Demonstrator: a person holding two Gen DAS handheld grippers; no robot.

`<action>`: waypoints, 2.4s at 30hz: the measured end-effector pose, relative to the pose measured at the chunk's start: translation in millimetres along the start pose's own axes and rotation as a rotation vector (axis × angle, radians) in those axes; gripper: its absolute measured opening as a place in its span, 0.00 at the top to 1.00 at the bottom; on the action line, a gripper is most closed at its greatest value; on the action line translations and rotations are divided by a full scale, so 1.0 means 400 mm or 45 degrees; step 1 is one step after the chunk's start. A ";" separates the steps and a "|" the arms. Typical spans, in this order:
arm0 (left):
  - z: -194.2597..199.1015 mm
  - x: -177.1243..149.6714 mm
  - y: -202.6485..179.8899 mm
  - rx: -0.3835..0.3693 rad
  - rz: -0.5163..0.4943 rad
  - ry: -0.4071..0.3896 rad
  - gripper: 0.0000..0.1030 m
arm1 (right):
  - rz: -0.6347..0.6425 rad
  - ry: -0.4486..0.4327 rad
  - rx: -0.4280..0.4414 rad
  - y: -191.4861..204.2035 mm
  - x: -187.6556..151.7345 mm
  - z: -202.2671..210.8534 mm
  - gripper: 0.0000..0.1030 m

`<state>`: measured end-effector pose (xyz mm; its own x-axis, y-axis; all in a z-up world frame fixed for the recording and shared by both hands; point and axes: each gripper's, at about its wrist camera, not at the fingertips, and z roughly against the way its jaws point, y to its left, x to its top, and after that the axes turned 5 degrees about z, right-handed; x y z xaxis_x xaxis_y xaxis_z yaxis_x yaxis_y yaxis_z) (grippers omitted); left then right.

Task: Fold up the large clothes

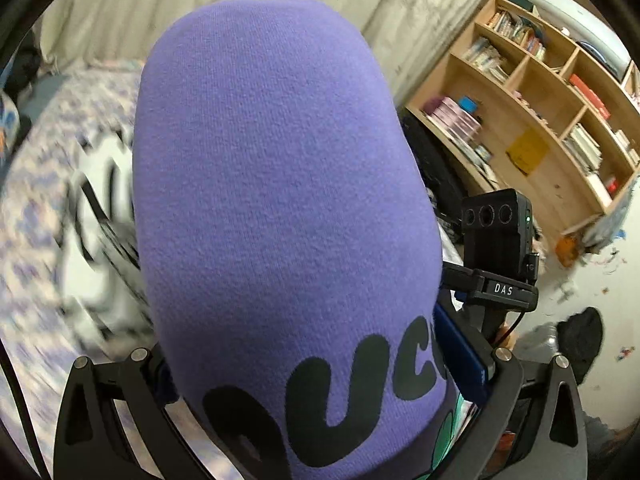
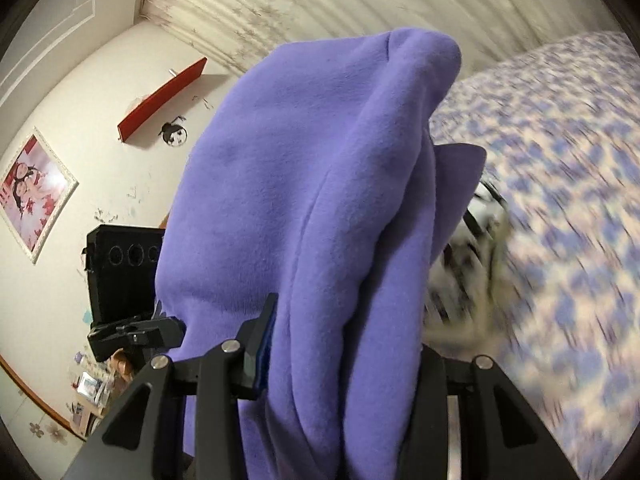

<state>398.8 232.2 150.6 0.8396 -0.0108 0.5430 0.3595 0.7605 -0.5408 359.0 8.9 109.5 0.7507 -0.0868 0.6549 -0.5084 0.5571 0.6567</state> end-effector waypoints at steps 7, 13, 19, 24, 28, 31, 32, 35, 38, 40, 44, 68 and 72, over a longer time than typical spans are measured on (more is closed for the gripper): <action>-0.091 0.208 0.257 0.111 0.010 0.046 0.00 | -0.086 -0.009 0.022 -0.154 0.106 -0.262 0.61; -0.315 0.197 0.450 0.257 0.173 0.227 0.00 | -0.268 0.170 -0.091 -0.337 0.048 -0.473 0.59; -0.318 0.178 0.464 0.175 0.152 0.190 0.00 | -0.229 0.186 -0.068 -0.347 0.045 -0.464 0.52; -0.298 0.172 0.450 0.247 0.151 0.150 0.00 | -0.152 0.225 -0.199 -0.330 0.038 -0.406 0.31; -0.292 0.153 0.441 0.355 0.156 0.119 0.00 | -0.144 0.204 -0.266 -0.321 0.010 -0.323 0.30; -0.275 0.131 0.402 0.450 0.165 0.094 0.00 | -0.150 0.200 -0.331 -0.302 -0.002 -0.270 0.30; -0.265 0.121 0.388 0.485 0.168 0.077 0.00 | -0.145 0.208 -0.360 -0.288 -0.011 -0.246 0.30; -0.229 0.098 0.340 0.548 0.151 0.050 0.00 | -0.114 0.226 -0.403 -0.246 -0.030 -0.190 0.30; -0.193 0.066 0.273 0.582 0.115 0.028 0.00 | -0.082 0.237 -0.415 -0.193 -0.055 -0.138 0.30; -0.182 0.041 0.233 0.611 0.087 0.027 0.00 | -0.062 0.238 -0.426 -0.156 -0.070 -0.104 0.30; -0.164 -0.034 0.128 0.658 0.044 0.053 0.00 | -0.061 0.250 -0.422 -0.093 -0.110 -0.036 0.30; -0.069 -0.507 -0.440 0.605 0.005 -0.068 0.00 | 0.101 0.280 -0.572 0.134 -0.400 0.402 0.30; -0.087 -0.568 -0.482 0.619 -0.001 -0.119 0.00 | 0.058 0.273 -0.593 0.115 -0.453 0.429 0.30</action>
<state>152.8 65.4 109.4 0.7915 0.0300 0.6104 0.1097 0.9756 -0.1902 127.5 -91.4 85.1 0.8266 0.0898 0.5556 -0.3372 0.8694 0.3611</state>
